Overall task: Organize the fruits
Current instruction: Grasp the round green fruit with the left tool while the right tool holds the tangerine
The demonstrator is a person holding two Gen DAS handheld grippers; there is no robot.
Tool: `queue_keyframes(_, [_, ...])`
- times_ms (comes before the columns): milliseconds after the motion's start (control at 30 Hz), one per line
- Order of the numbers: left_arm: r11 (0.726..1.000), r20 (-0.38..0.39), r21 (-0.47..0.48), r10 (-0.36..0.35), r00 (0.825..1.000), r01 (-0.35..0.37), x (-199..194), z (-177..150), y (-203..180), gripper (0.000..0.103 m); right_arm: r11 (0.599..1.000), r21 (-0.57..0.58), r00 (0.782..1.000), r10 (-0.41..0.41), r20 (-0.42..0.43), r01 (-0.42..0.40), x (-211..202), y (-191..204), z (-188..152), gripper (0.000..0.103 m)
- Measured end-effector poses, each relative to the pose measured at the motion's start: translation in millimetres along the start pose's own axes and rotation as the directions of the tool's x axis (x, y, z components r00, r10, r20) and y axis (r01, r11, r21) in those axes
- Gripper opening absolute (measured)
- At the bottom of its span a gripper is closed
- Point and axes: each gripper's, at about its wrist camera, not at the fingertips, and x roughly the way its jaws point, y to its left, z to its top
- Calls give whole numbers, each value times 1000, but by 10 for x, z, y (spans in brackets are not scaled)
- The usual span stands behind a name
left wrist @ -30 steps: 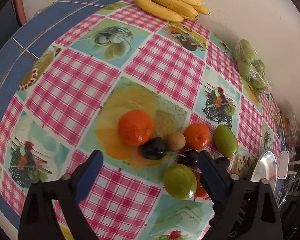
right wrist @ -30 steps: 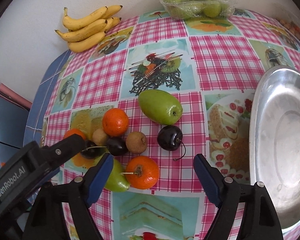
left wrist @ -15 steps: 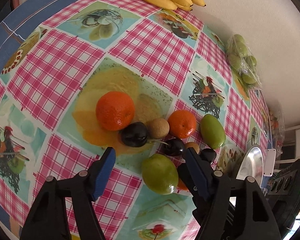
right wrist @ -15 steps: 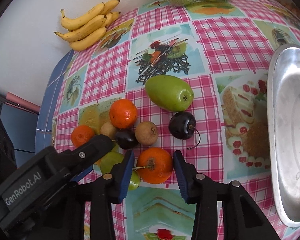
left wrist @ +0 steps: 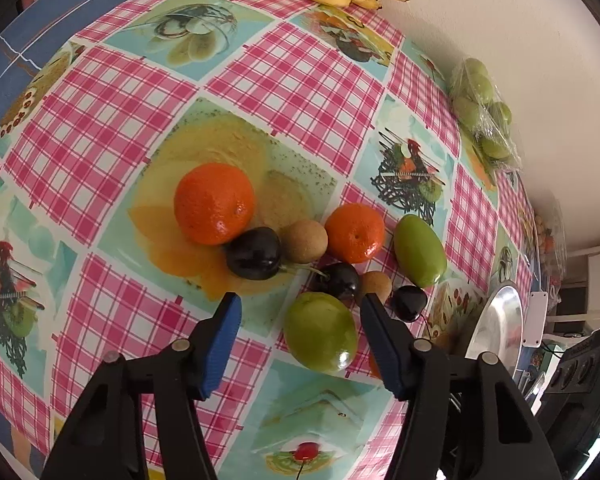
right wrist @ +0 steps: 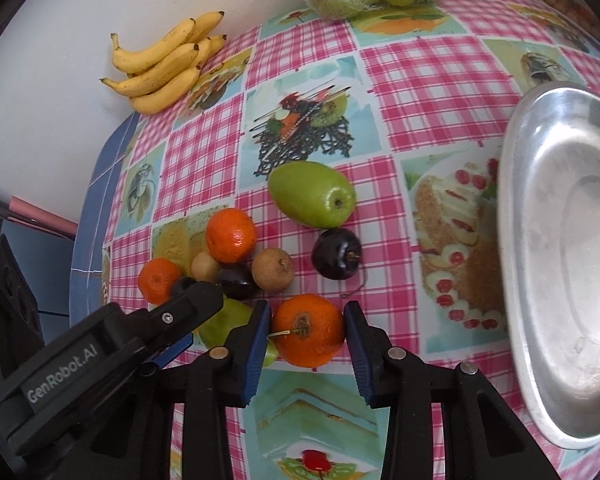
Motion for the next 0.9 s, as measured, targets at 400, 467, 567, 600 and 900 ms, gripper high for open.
queue_keyframes(400, [998, -33, 46, 38, 999, -37, 182, -89, -193, 54, 997, 13, 997, -73, 0, 73, -181, -157, -29, 40])
queue_keyframes(467, [997, -30, 60, 53, 998, -51, 209, -99, -243, 54, 997, 30, 998, -67, -4, 67, -194, -203, -28, 40])
queue_keyframes(567, [995, -29, 80, 57, 998, -55, 270, -104, -327, 44, 997, 53, 998, -57, -8, 58, -214, -269, -36, 40])
queue_keyframes(600, [994, -25, 86, 62, 998, -60, 280, -108, -345, 44, 997, 58, 998, -56, -9, 57, -220, -283, -39, 40])
queue_keyframes(900, [994, -17, 82, 76, 997, -74, 272, -111, -342, 43, 995, 90, 999, -30, -11, 31, -284, -345, -30, 40])
